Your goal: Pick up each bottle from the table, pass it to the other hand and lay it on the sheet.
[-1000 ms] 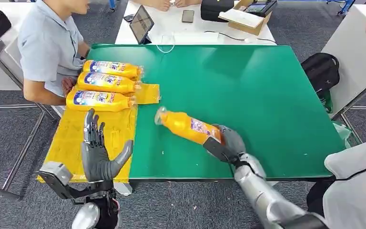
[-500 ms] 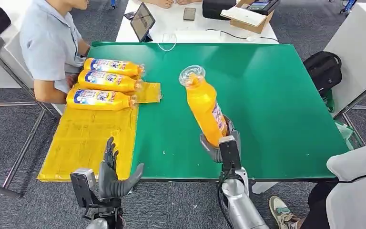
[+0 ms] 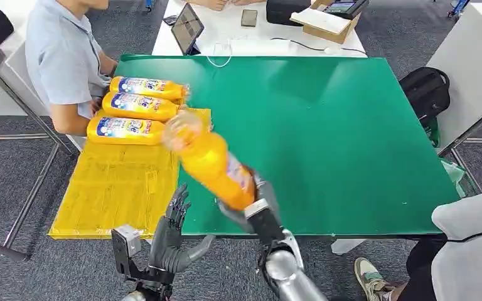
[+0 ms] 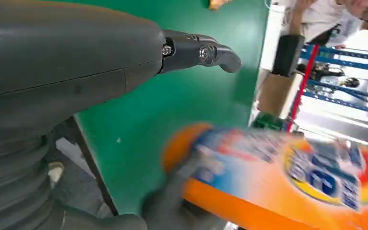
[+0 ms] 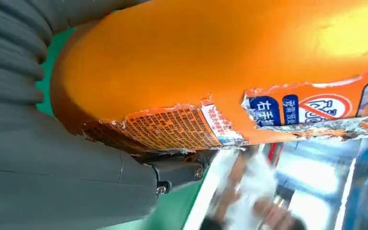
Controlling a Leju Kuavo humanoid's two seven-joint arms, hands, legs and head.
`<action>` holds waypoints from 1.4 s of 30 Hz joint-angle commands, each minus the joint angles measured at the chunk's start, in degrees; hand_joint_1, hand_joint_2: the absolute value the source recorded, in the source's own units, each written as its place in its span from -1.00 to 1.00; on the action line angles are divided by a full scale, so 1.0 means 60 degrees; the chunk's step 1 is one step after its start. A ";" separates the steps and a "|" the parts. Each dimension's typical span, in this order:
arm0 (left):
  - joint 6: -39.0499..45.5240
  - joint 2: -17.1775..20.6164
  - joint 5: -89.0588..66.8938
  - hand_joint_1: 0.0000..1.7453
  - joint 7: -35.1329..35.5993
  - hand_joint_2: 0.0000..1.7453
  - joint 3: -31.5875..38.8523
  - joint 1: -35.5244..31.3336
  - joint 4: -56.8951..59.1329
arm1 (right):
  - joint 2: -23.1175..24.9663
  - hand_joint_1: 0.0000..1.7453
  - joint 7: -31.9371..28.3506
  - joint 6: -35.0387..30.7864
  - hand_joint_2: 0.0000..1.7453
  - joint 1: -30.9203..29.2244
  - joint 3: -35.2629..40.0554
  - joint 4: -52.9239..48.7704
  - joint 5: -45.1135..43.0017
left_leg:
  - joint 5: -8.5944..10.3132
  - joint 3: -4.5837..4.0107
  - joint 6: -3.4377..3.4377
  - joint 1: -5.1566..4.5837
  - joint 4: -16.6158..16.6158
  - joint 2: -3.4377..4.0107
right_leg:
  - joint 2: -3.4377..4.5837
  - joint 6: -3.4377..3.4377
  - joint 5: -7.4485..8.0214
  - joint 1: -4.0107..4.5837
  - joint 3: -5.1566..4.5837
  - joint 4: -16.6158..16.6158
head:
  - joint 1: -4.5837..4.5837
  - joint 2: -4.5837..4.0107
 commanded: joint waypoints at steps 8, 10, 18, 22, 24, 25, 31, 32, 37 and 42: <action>-0.0938 0.0197 0.1125 -1.00 -0.0227 1.00 -0.0473 -0.0642 -0.0264 | 0.0459 1.00 -0.0756 0.0101 1.00 -0.1185 0.3678 0.3812 0.0432 | -0.0007 0.0034 -0.0014 0.0012 -0.0005 0.0018 | 0.0008 -0.0022 -0.0001 0.0014 0.0034 -0.0010 | 0.0000 0.0000; -0.0749 0.0113 0.1171 -1.00 -0.0265 1.00 -0.0359 -0.0692 -0.0262 | 0.0463 1.00 -0.0767 0.0237 1.00 -0.1200 0.3828 0.3899 0.0397 | -0.0003 0.0023 -0.0012 0.0010 0.0001 -0.0002 | -0.0015 -0.0018 -0.0006 0.0011 0.0027 -0.0006 | 0.0000 0.0000; -0.0703 0.0087 0.1625 0.40 -0.0434 1.00 -0.0293 -0.0730 -0.0426 | 0.0523 0.70 -0.0742 0.0336 1.00 -0.1312 0.4501 0.4562 0.0373 | -0.0004 0.0031 -0.0013 0.0014 -0.0001 -0.0020 | -0.0037 -0.0021 -0.0013 0.0016 0.0034 -0.0010 | -0.0004 0.0000; -0.1051 0.0034 0.2277 1.00 -0.0347 1.00 0.0038 -0.0419 -0.0497 | 0.0509 -1.00 -0.0552 0.0484 1.00 -0.1249 0.4542 0.4456 0.0187 | -0.0002 0.0024 -0.0009 0.0011 -0.0001 -0.0009 | -0.0023 -0.0015 -0.0007 0.0012 0.0021 -0.0011 | -0.0004 0.0000; -0.1067 0.0018 0.2463 1.00 -0.0350 1.00 0.0257 -0.0261 -0.0666 | 0.0459 -1.00 -0.0489 0.0472 -1.00 -0.1168 0.4514 0.4410 0.0093 | -0.0006 0.0033 -0.0011 0.0014 0.0001 -0.0010 | -0.0028 -0.0019 -0.0012 0.0015 0.0032 -0.0011 | 0.0000 0.0000; -0.1055 -0.0004 0.2516 1.00 -0.0343 1.00 0.0369 -0.0191 -0.0744 | 0.0431 -1.00 -0.0491 0.0467 -1.00 -0.1119 0.4455 0.4379 -0.0002 | -0.0002 0.0023 -0.0009 0.0011 0.0000 -0.0010 | -0.0027 -0.0015 -0.0009 0.0011 0.0022 -0.0010 | -0.0004 0.0000; -0.0899 -0.0032 0.2928 1.00 -0.0351 1.00 0.1070 0.0144 -0.1108 | 0.0237 -1.00 -0.0646 0.0026 -1.00 -0.0690 0.3863 0.4187 -0.0512 | 0.0000 0.0024 -0.0008 0.0008 -0.0005 -0.0016 | -0.0033 -0.0015 -0.0009 0.0009 0.0020 -0.0013 | -0.0007 0.0000; -0.0934 -0.0184 0.3098 1.00 -0.0305 1.00 0.1242 0.0283 -0.1221 | 0.0192 -1.00 -0.0776 -0.0229 -1.00 -0.0538 0.3649 0.4053 -0.0621 | -0.0007 0.0038 -0.0013 0.0016 -0.0001 -0.0029 | -0.0049 -0.0023 -0.0017 0.0018 0.0042 -0.0017 | 0.0007 0.0000; -0.0788 -0.0188 0.3045 1.00 -0.0170 1.00 0.1523 0.0440 -0.1370 | -0.0147 -1.00 -0.0776 -0.0753 -1.00 0.0084 0.3007 0.2997 -0.1171 | 0.0002 0.0016 -0.0007 0.0006 -0.0004 -0.0029 | -0.0042 -0.0012 -0.0010 0.0006 0.0013 -0.0012 | 0.0000 0.0000; 0.0137 -0.0353 0.2673 1.00 -0.0106 1.00 0.2476 0.0236 -0.1190 | -0.0363 -1.00 -0.0776 -0.1996 -1.00 0.0965 0.1772 0.1127 -0.1911 | -0.0006 0.0021 -0.0013 0.0014 0.0003 -0.0022 | -0.0036 -0.0022 -0.0012 0.0014 0.0025 -0.0009 | 0.0004 0.0000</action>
